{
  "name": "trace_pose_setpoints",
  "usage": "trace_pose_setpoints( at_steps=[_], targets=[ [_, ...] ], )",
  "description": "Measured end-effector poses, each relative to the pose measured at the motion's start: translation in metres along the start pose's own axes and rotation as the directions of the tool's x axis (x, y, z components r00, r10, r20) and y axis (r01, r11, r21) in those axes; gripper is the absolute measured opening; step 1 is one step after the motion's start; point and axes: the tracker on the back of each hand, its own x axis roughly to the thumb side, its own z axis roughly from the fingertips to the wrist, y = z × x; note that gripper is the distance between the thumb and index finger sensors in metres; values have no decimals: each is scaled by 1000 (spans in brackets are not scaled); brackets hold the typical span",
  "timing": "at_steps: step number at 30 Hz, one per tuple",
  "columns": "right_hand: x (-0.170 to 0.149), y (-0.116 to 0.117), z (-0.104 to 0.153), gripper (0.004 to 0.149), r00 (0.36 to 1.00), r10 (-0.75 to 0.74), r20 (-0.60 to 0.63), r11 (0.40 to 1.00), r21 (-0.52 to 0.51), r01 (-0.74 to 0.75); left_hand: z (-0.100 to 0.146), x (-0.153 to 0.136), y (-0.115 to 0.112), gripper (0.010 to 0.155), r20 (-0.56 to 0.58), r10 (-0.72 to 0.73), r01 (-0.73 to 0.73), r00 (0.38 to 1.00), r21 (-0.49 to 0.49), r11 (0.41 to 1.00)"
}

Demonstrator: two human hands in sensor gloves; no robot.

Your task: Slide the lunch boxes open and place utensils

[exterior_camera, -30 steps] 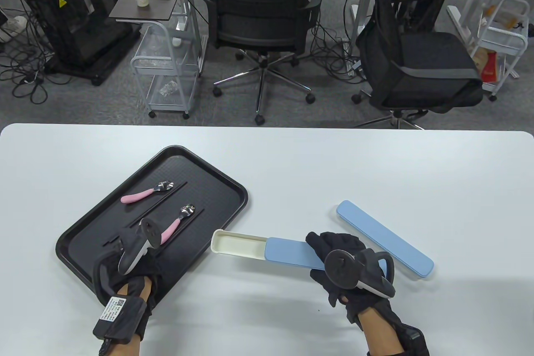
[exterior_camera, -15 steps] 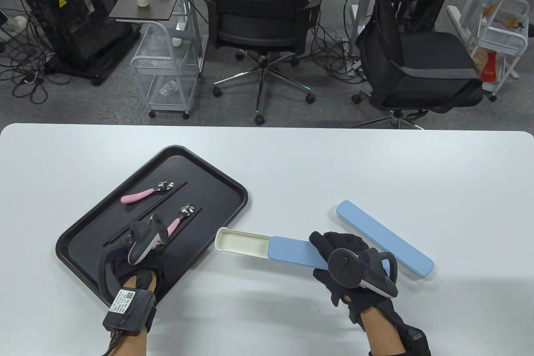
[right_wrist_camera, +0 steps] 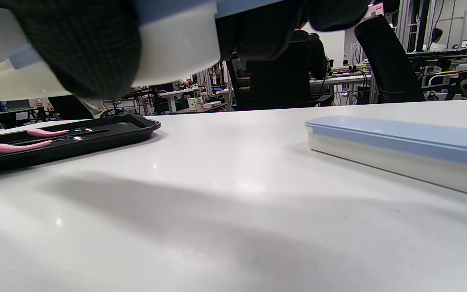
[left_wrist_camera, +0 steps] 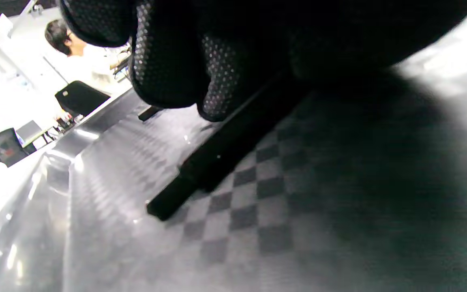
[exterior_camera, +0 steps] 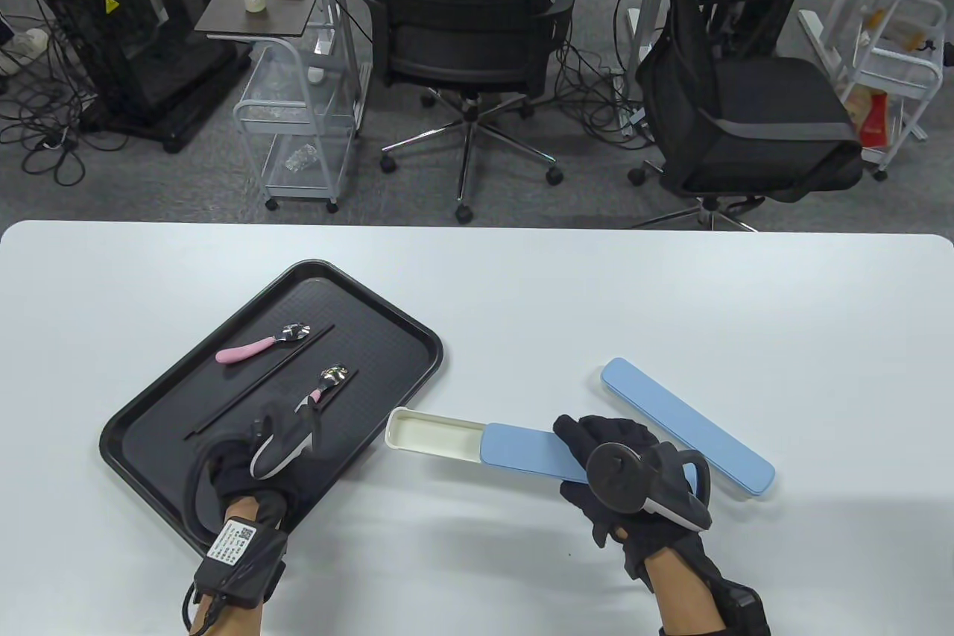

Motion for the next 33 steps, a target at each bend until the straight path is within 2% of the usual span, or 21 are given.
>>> trace_pose_setpoints(
  at_steps=[3,6,9,14,16,19,21,22,25,28,33],
  targets=[
    [0,0,0,77,1000,2,-1,1000,3,-2,1,2,2,46,-8,-36,36,999,10,999],
    [0,0,0,76,1000,3,-1,1000,6,-3,0,-1,0,44,-9,-9,9,1000,0,1000],
    [1,1,-1,76,1000,4,2,1000,12,-4,1,-11,-1,43,-1,76,-76,997,-20,997],
    [1,2,-2,76,1000,9,0,1000,21,-9,11,-32,10,43,43,256,-257,966,41,965],
    [1,2,-2,76,1000,9,-1,1000,21,-9,21,-41,18,42,92,336,-344,937,91,934],
    [1,2,-2,76,1000,11,-7,1000,25,-10,44,-55,31,42,213,479,-519,851,209,829],
    [0,2,-2,76,1000,12,-11,1000,28,-12,54,-58,34,43,321,512,-589,797,218,778],
    [0,2,-2,76,1000,13,-12,999,31,-13,60,-58,35,43,374,523,-620,766,218,754],
    [0,4,-2,76,1000,18,-17,999,37,-17,73,-56,34,44,436,505,-643,745,267,718],
    [0,4,-3,76,1000,24,-20,999,42,-23,80,-50,34,44,450,437,-588,779,278,760],
    [3,5,-2,76,1000,29,-11,998,48,-28,87,-40,35,43,465,377,-550,801,322,771]
  ],
)
